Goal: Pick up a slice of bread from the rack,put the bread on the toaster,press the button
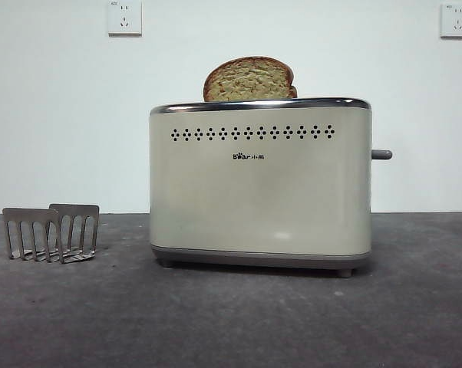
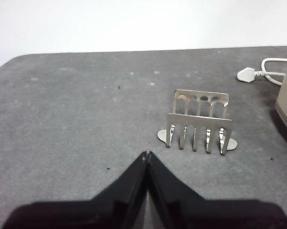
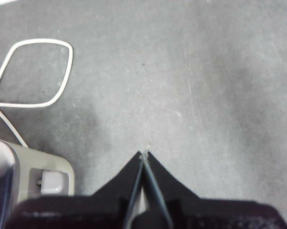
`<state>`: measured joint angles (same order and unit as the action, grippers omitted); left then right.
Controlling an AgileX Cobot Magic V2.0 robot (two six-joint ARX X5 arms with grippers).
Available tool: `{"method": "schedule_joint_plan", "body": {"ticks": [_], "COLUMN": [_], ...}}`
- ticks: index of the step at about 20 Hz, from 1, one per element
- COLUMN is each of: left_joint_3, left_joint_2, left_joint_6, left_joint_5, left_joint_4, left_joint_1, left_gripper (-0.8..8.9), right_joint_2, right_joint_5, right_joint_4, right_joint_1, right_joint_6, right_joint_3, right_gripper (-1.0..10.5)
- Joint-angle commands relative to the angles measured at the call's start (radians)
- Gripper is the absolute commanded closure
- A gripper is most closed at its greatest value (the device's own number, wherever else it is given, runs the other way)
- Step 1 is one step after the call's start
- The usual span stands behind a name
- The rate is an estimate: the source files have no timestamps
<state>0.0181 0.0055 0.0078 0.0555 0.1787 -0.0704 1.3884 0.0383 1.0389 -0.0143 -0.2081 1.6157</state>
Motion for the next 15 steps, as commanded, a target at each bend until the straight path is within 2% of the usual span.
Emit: {"method": "schedule_joint_plan", "body": {"ticks": [1, 14, 15], "left_joint_3": [-0.011, -0.01, -0.01], "left_joint_2": [-0.002, 0.051, 0.055], "left_joint_6": [-0.025, -0.03, -0.03], "left_joint_5": [0.004, 0.004, 0.004], "left_joint_4": [-0.009, -0.015, -0.015], "left_joint_1": [-0.003, -0.003, -0.003], "left_gripper": [8.17, 8.17, 8.17], "right_joint_2": [0.004, 0.004, -0.002], "right_joint_5": [0.005, -0.003, 0.023], "right_joint_4": [-0.007, -0.013, -0.014], "right_joint_1": [0.001, 0.0, -0.001], "right_joint_6": [0.011, 0.01, 0.011], "right_joint_3": [0.003, 0.003, 0.003], "right_gripper": [9.5, 9.5, 9.5]}}
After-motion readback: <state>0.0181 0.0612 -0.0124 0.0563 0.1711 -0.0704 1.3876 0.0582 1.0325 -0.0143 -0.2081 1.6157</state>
